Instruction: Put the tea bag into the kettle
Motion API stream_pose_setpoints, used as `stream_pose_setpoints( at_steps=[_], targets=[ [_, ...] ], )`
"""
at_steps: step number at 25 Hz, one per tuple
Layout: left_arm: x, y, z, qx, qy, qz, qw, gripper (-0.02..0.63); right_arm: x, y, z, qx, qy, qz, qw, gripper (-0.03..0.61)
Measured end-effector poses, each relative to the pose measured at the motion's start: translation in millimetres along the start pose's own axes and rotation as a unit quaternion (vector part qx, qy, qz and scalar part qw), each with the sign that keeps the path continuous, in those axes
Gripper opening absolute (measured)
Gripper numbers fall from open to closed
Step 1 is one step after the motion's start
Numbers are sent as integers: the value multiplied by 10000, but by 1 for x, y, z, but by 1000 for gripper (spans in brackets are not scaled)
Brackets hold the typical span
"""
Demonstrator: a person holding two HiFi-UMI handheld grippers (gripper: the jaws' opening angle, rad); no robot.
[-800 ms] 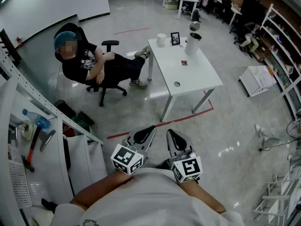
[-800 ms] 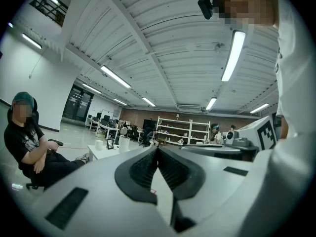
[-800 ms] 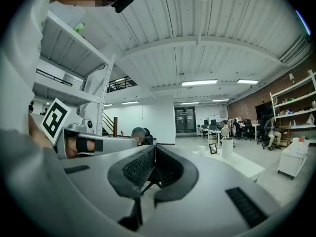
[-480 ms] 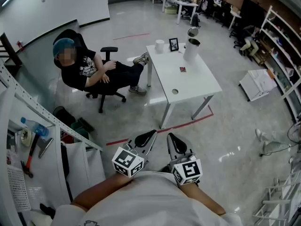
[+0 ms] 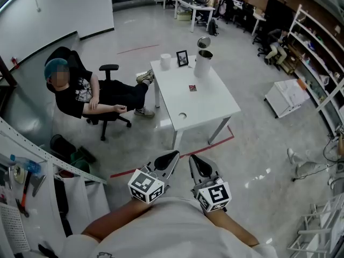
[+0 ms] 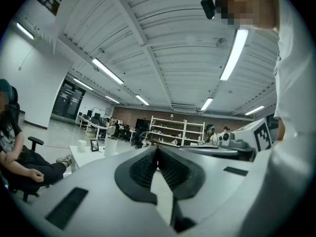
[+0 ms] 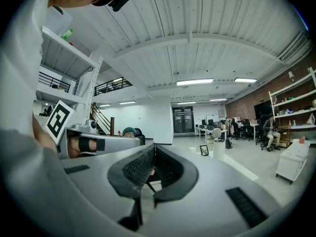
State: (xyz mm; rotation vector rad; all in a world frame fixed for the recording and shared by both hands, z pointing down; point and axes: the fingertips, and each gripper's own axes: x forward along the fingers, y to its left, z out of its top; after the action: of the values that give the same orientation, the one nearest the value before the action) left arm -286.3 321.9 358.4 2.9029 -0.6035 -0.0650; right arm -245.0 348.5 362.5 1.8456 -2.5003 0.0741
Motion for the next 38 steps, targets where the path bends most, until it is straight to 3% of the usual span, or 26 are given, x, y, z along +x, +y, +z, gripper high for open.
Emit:
stream_pose_setpoints(
  at_steps=[9, 15, 21, 30, 38],
  targets=[
    [88, -34, -23, 67, 288, -301, 9991, 11, -26, -82, -8, 79, -2, -176, 9998, 12],
    [121, -57, -37, 207, 524, -664, 9962, 11, -44, -110, -22, 346, 98, -469, 9983, 12],
    [149, -61, -49, 12, 604, -987, 9933, 11, -49, -136, -27, 418, 140, -799, 9958, 12],
    [191, -52, -52, -72, 650, -1485, 9867, 11, -33, -172, -26, 409, 180, -1293, 9906, 12],
    [227, 7, -51, -185, 750, -1702, 9824, 11, 34, -199, -33, 472, 339, -1461, 9876, 12]
  ],
)
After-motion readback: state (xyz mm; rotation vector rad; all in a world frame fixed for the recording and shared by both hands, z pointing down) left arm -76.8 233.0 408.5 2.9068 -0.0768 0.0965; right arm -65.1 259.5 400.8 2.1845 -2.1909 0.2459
